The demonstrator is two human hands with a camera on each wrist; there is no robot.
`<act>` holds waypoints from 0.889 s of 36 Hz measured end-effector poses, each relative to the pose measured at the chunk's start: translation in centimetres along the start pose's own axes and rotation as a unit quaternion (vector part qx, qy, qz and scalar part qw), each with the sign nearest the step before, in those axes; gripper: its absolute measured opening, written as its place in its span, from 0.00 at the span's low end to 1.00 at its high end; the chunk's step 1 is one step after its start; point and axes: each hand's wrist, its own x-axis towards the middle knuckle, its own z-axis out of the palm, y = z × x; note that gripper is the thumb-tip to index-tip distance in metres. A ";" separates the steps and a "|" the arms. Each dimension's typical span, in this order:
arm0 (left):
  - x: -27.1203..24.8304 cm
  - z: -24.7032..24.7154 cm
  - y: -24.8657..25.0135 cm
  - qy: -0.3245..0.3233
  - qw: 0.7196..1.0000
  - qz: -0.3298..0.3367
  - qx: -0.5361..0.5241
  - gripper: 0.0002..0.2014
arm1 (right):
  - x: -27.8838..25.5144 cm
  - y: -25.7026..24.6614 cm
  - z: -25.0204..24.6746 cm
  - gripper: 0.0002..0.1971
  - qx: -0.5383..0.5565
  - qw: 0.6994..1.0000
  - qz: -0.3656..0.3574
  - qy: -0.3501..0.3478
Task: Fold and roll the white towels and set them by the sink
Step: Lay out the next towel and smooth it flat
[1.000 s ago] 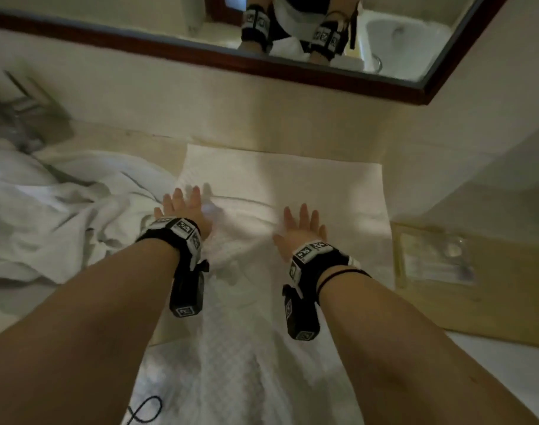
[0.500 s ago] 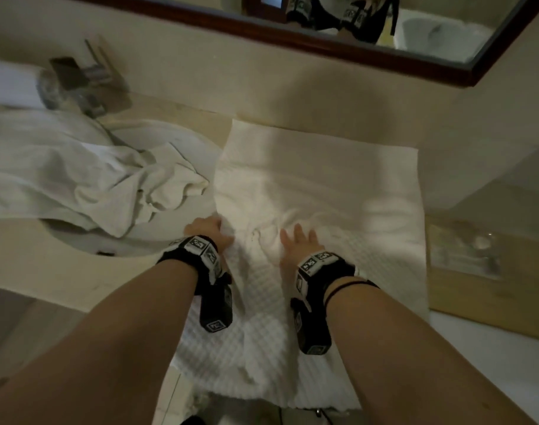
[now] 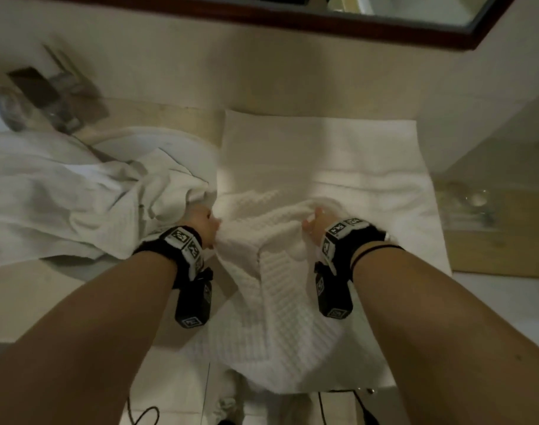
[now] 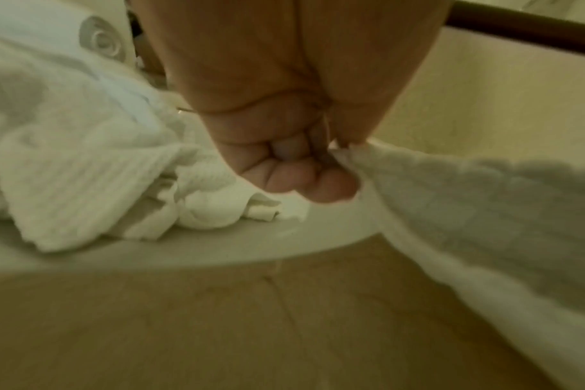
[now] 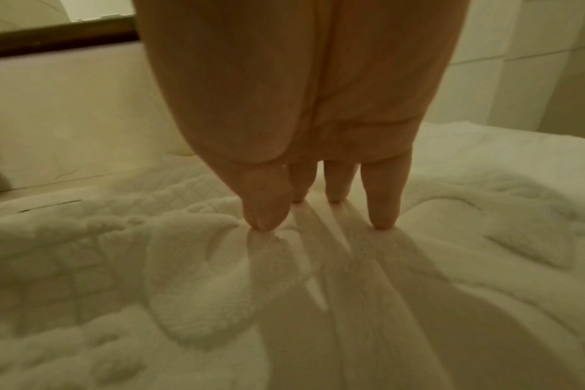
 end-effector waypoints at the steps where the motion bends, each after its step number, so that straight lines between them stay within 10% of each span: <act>1: -0.4 0.2 -0.1 -0.018 0.999 -0.005 -0.027 0.18 | 0.1 0.1 0.2 0.30 -0.001 1.000 -0.008 0.003; 13: -3.8 1.8 -1.7 -0.078 0.986 -0.011 -0.150 0.38 | -8.0 -1.9 1.9 0.39 0.008 1.000 -0.019 0.005; 19: -6.1 3.1 -0.1 0.029 0.989 0.009 -0.145 0.29 | -10.7 -2.1 4.6 0.25 0.039 0.997 -0.023 0.070; 26: -7.1 1.8 -1.3 0.147 0.973 0.022 -0.175 0.27 | -12.3 0.8 9.5 0.37 -0.029 0.997 -0.072 0.023; 32: -9.5 2.6 -6.3 0.069 0.984 -0.025 -0.161 0.29 | -11.2 0.2 10.4 0.38 -0.039 0.998 -0.054 0.005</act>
